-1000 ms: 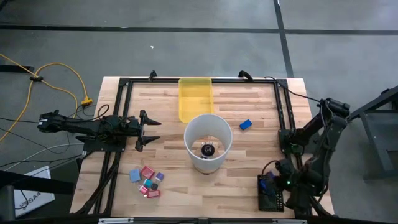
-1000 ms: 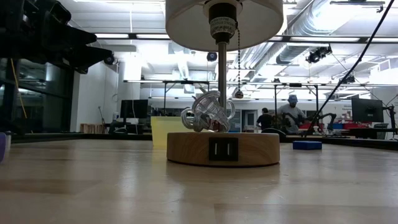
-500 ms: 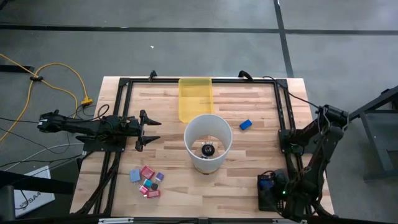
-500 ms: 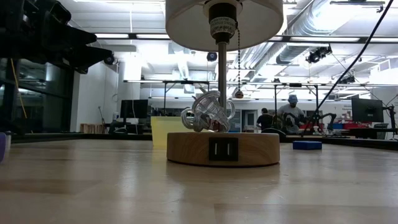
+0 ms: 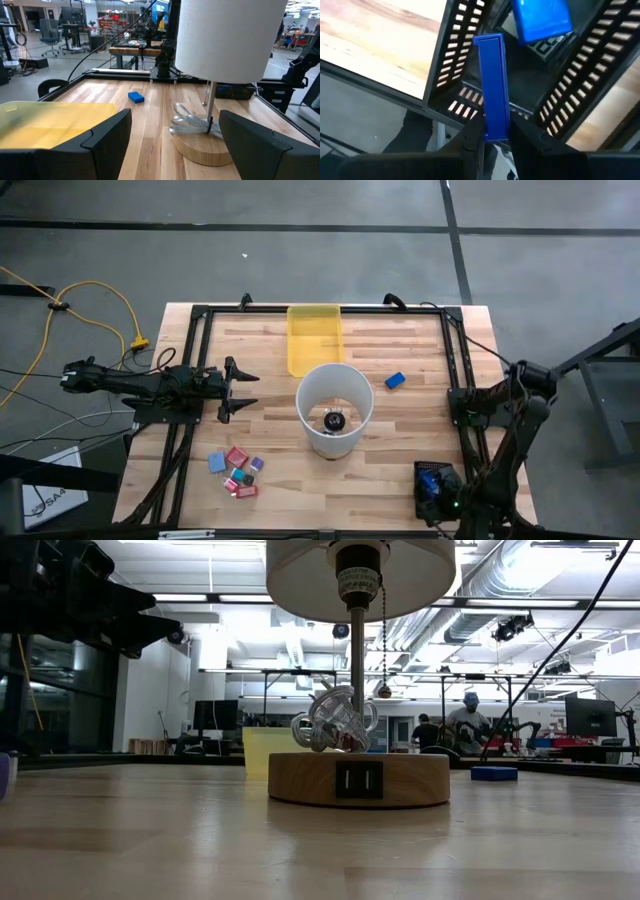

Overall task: Pick & Place Office items
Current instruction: Put the dark blue timer into the black bin, then put the blue timer into the black bin

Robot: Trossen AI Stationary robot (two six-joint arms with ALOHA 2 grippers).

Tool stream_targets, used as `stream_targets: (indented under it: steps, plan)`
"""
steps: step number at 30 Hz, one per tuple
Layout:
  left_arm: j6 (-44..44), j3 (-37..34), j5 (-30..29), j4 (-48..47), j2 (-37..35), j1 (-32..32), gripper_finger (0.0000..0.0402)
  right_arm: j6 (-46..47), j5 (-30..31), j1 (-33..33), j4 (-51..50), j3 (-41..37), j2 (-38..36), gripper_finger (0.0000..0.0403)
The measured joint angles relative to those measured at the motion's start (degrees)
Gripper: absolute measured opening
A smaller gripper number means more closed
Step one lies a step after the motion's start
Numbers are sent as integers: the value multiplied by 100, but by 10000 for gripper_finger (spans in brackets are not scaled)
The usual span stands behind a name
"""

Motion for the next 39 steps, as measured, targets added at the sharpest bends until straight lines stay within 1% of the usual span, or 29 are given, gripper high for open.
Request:
stream_targets:
  steps: [11,21,39]
  plan:
    - [-1,0,0,2,0,0,293,-8,65,18,-1,0,150,61]
    - [1,0,0,0,0,0,293,16,64,18,-17,1,150,86]
    - [1,0,0,0,2,0,293,27,65,18,-19,0,150,85]
